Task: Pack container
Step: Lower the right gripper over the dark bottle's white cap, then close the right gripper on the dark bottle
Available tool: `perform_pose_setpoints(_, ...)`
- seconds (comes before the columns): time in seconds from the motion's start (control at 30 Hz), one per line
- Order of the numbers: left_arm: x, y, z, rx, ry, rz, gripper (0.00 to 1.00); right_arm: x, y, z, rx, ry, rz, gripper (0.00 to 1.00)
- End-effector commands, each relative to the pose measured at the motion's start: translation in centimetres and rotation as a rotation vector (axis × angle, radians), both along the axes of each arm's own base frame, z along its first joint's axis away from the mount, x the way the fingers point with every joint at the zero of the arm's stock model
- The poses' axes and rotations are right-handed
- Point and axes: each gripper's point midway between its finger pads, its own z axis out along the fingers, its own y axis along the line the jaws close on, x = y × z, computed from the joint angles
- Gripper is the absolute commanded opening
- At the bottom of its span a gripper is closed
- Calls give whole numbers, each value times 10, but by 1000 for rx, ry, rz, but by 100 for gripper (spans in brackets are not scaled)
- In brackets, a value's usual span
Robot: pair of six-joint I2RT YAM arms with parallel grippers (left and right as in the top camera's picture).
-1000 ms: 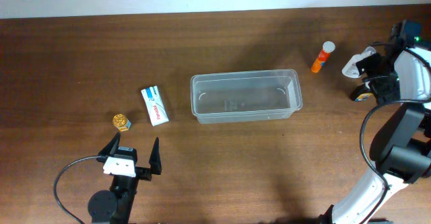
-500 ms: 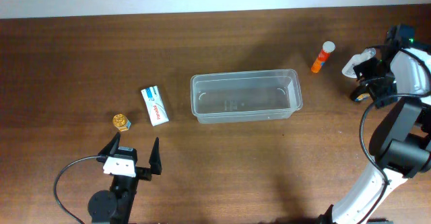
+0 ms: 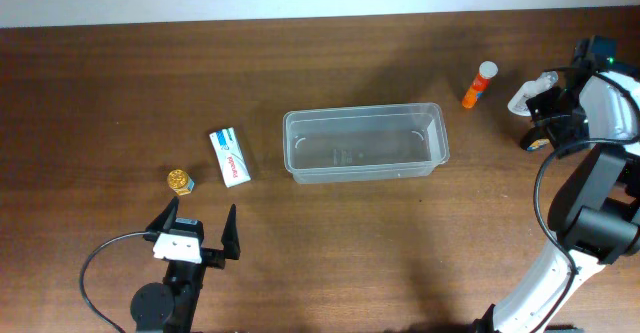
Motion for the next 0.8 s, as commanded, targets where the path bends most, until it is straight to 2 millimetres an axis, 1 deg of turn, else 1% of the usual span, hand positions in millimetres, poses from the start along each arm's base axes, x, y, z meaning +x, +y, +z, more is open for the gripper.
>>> perform_pose_setpoints(0.0, -1, -1, 0, 13, -3, -11, 99, 3, -5, -4, -24, 8, -10, 84)
perform_pose_setpoints(0.1, -1, -1, 0, 13, -3, -11, 99, 4, -6, -3, -26, 4, -10, 80)
perform_pose_setpoints(0.4, -1, -1, 0, 13, -3, -11, 99, 6, -7, -6, -31, -7, -10, 81)
perform_pose_setpoints(0.57, -1, -1, 0, 13, -3, -11, 99, 5, -7, -11, -31, -8, -10, 82)
perform_pose_setpoints(0.77, -1, -1, 0, 13, -3, -11, 99, 1, -4, -22, -26, 3, -10, 82)
